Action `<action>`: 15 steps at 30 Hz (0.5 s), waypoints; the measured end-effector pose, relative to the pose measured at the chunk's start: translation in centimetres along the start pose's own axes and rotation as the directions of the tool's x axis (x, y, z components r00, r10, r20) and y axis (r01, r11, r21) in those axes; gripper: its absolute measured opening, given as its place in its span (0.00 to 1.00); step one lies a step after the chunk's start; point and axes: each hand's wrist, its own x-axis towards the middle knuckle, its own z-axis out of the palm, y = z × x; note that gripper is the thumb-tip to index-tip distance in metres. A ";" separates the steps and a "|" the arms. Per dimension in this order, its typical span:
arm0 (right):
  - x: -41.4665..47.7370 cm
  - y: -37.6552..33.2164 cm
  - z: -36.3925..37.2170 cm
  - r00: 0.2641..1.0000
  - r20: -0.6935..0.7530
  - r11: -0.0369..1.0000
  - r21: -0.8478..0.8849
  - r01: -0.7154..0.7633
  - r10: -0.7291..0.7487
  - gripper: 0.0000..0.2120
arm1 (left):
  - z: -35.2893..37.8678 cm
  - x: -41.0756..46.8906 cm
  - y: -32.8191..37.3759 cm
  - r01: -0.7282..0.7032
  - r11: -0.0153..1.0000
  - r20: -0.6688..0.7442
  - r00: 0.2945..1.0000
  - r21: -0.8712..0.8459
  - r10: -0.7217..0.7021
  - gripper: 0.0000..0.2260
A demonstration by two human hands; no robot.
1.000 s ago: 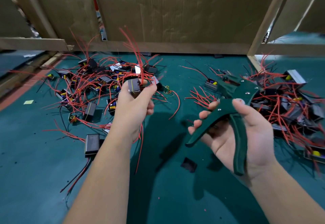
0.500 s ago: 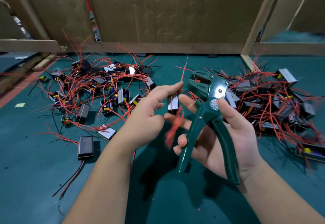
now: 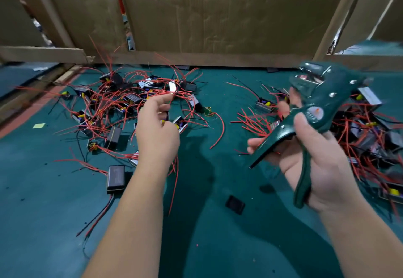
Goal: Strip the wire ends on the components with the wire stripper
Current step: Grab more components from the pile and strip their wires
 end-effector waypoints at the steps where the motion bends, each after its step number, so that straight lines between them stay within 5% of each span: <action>1: 0.1 -0.1 -0.2 1.000 -0.026 1.000 0.016 -0.011 0.012 0.11 | -0.2 0.1 -0.2 0.001 0.993 -0.019 1.000 0.117 0.002 0.25; 8: 0.2 0.0 -0.1 0.993 -0.063 0.995 -0.004 -0.103 0.103 0.22 | 0.4 -0.5 -1.0 -0.006 0.745 0.095 0.993 0.667 -0.076 0.15; 15: 0.3 -0.3 -0.2 0.961 -0.061 0.960 0.099 -0.263 0.270 0.27 | 1.3 0.1 -1.8 0.034 0.632 -0.010 0.999 0.774 -0.042 0.18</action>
